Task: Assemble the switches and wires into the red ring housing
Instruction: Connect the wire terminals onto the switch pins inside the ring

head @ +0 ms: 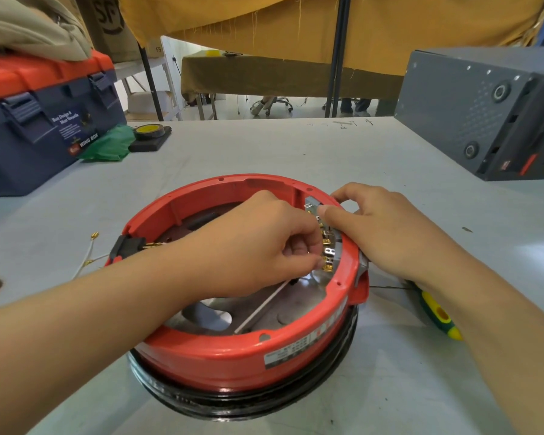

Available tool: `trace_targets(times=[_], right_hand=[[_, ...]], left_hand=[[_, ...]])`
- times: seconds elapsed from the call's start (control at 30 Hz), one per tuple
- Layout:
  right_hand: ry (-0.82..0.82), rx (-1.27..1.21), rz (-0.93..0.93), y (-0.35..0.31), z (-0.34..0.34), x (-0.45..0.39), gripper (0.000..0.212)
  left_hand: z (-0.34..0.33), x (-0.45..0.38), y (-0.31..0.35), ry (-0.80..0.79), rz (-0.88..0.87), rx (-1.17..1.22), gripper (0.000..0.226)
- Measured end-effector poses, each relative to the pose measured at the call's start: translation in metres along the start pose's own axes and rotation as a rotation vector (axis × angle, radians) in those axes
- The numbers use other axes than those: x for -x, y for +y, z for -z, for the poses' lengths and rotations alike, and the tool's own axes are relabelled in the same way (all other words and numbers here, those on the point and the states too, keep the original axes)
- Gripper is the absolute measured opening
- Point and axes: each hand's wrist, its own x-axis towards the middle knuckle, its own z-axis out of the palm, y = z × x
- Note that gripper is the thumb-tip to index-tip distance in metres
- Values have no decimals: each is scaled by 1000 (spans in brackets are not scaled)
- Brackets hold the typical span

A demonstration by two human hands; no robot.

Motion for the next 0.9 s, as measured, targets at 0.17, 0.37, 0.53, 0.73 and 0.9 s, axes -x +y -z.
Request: trace_targets(times=[0.17, 0.37, 0.53, 0.73, 0.9], right_hand=[[41, 57, 0, 2, -3, -1, 23], [62, 102, 5, 0, -5, 0, 26], [50, 87, -6, 0, -3, 0, 24], [-50, 106, -12, -1, 4, 0, 27], [-76, 105, 6, -1, 5, 0, 19]], left_hand=[[-1, -1, -1, 20, -19, -2, 12], [0, -3, -1, 12, 3, 62, 12], [3, -5, -3, -23, 54, 166, 8], [8, -1, -9, -65, 58, 194, 11], [9, 0, -13, -75, 31, 140, 15]])
